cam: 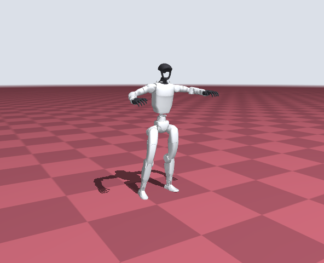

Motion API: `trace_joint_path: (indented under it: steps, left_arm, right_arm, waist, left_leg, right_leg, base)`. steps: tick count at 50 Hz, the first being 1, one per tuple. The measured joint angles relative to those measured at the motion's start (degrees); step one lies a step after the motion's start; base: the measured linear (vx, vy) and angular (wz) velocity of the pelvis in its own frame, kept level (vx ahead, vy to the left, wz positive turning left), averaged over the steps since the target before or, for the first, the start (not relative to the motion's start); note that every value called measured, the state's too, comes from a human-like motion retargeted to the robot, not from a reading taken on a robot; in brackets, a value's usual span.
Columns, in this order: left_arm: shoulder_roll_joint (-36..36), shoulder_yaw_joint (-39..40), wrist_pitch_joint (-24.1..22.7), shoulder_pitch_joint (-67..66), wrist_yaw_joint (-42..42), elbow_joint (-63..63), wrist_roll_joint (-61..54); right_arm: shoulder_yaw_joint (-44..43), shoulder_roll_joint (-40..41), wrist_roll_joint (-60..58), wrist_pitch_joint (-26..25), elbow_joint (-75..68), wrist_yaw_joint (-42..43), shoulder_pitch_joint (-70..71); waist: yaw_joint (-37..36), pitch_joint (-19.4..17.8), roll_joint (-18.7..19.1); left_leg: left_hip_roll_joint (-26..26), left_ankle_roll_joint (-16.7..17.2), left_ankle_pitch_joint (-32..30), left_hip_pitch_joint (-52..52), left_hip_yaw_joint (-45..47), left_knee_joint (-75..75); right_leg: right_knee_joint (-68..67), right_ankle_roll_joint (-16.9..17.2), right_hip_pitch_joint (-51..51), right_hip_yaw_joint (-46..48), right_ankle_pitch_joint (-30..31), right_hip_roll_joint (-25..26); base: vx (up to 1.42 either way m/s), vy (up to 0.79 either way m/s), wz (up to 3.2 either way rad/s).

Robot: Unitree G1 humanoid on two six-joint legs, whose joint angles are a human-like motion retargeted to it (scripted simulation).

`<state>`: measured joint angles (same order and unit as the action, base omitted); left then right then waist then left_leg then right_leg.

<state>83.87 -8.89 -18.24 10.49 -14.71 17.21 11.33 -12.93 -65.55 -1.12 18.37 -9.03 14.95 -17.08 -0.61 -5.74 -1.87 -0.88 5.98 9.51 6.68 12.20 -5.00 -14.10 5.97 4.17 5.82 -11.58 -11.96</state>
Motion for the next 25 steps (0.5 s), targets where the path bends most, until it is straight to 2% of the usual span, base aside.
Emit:
trace_joint_path:
  steps: [2, 5, 6, 15, 25]
  left_arm:
    - [5.3, -0.8, 1.4, 3.3, -0.8, -2.5, 1.9]
    - [9.2, -1.8, 1.7, 7.1, -0.5, -6.1, 5.2]
    - [9.9, -2.4, 1.7, 8.5, -0.3, -7.5, 5.9]
    - [15.5, -8.0, 2.8, 19.7, -0.3, -16.2, 5.4]
    - [16.1, -14.8, 1.9, 27.0, 0.6, -14.6, -1.7]
  right_arm:
    - [-4.0, -5.2, -3.3, -2.9, 2.5, 0.8, 0.8]
    - [-5.4, -11.8, -7.9, -4.5, 5.5, 0.8, 4.0]
    - [-4.9, -13.6, -8.9, -4.7, 6.3, 0.4, 5.6]
    - [2.3, -28.1, -8.8, -5.4, 11.7, -1.4, 19.2]
    - [5.2, -31.9, -0.9, -4.2, 10.2, -2.4, 23.1]
  waist:
    - [-1.3, 0.1, -1.7]
    - [-3.8, 1.9, -2.1]
    - [-4.6, 2.2, -1.9]
    - [-6.8, 1.9, -2.0]
    - [-4.4, 1.8, -2.1]
  left_leg:
    - [1.5, 0.0, 1.1, 1.0, 0.6, 0.0]
    - [1.7, 0.0, 1.6, 1.0, 2.3, 0.0]
    - [1.3, -0.1, 1.4, 1.1, 2.8, 0.0]
    - [-0.6, -1.9, 2.6, 0.7, 3.3, 1.6]
    - [-1.7, -1.8, 1.5, 0.0, 1.1, 0.7]
  right_leg:
    - [9.9, 3.4, -5.0, 1.0, 5.5, -1.6]
    - [14.4, 8.2, -6.4, 0.2, 8.5, -2.1]
    - [15.0, 8.7, -6.7, -0.2, 8.9, -1.5]
    - [15.8, 9.0, -7.1, -0.5, 7.6, 0.2]
    - [15.9, 8.7, -7.4, 2.2, 6.9, 1.3]
  base:
    - [0.16, -0.2, -0.16]
    - [0.09, -0.18, -0.49]
    - [0.07, -0.18, -0.45]
    - [0.04, -0.16, -0.08]
    - [0.03, -0.1, 0.23]
